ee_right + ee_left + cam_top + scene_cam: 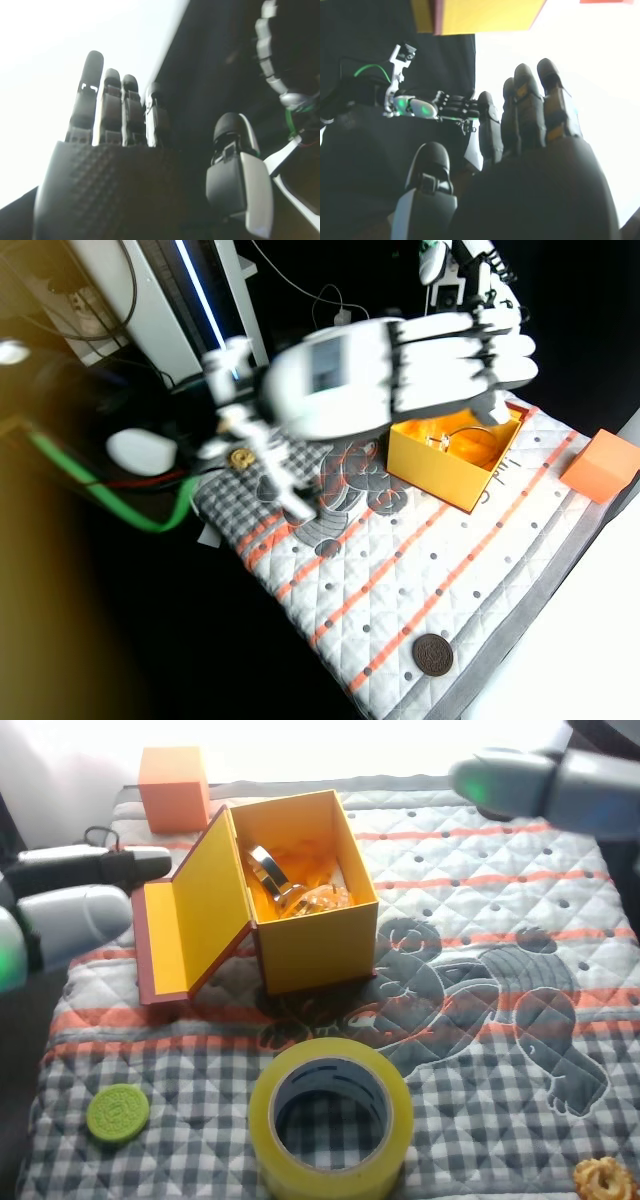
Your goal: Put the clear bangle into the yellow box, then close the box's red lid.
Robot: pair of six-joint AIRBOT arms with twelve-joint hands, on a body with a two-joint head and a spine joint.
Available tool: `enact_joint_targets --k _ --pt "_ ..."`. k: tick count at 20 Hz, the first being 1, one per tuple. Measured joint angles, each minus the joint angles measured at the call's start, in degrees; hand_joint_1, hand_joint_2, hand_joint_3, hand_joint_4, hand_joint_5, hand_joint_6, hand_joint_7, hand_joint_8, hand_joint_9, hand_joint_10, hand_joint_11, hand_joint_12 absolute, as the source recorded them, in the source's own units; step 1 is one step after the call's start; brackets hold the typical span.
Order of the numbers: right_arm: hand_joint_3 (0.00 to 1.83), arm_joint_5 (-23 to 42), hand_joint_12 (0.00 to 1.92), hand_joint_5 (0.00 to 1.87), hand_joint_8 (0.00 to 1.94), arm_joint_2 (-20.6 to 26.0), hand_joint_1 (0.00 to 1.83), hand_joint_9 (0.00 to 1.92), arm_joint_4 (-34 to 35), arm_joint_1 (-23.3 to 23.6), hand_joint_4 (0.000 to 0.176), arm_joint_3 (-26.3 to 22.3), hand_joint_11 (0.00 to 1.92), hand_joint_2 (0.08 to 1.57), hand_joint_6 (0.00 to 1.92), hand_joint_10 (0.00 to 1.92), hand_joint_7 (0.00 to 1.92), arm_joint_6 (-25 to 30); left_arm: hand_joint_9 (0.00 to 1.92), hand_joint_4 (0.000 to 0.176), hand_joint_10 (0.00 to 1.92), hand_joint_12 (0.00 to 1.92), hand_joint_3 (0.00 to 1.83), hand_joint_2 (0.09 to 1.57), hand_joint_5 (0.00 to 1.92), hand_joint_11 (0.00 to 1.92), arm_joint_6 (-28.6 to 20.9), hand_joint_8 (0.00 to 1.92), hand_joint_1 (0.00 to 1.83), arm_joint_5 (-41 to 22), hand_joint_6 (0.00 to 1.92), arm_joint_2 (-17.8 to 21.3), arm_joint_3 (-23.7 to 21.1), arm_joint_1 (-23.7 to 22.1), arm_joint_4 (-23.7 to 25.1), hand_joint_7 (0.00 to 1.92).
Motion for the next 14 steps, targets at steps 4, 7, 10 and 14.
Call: enact_joint_targets --k 4,7,10,14 --pt "0.01 11.93 0.23 0.18 0.00 4.48 0.00 0.12 2.51 -7.82 0.089 -5.60 0.00 1.18 0.00 0.00 0.23 -2.62 0.35 0.119 0.01 0.38 0.02 1.28 0.30 0.00 -2.32 0.01 0.00 0.37 0.00 1.90 -2.80 2.19 7.50 0.40" --pt "0.01 13.53 0.09 0.27 0.00 4.68 0.07 0.12 5.20 -10.19 0.072 -6.05 0.00 1.22 0.01 0.00 0.19 -2.97 0.38 0.000 0.01 0.44 0.00 1.30 0.31 0.11 -4.04 0.00 0.04 1.68 0.00 1.03 -2.64 2.21 8.83 0.43" --pt "0.00 13.27 0.08 0.26 0.01 4.39 0.07 0.12 7.67 -11.89 0.097 -6.05 0.00 1.21 0.00 0.00 0.25 -3.06 0.30 0.000 0.00 0.42 0.01 1.34 0.27 0.06 -4.13 0.00 0.01 4.24 0.00 -0.96 -1.90 2.93 8.79 0.30" --pt "0.00 13.73 0.03 0.19 0.00 4.17 0.06 0.08 8.31 -13.05 0.118 -6.29 0.01 1.20 0.00 0.00 0.20 -3.10 0.25 0.000 0.00 0.47 0.00 1.39 0.23 0.06 -4.15 0.00 0.00 4.59 0.00 -2.51 -1.05 2.91 8.33 0.25"
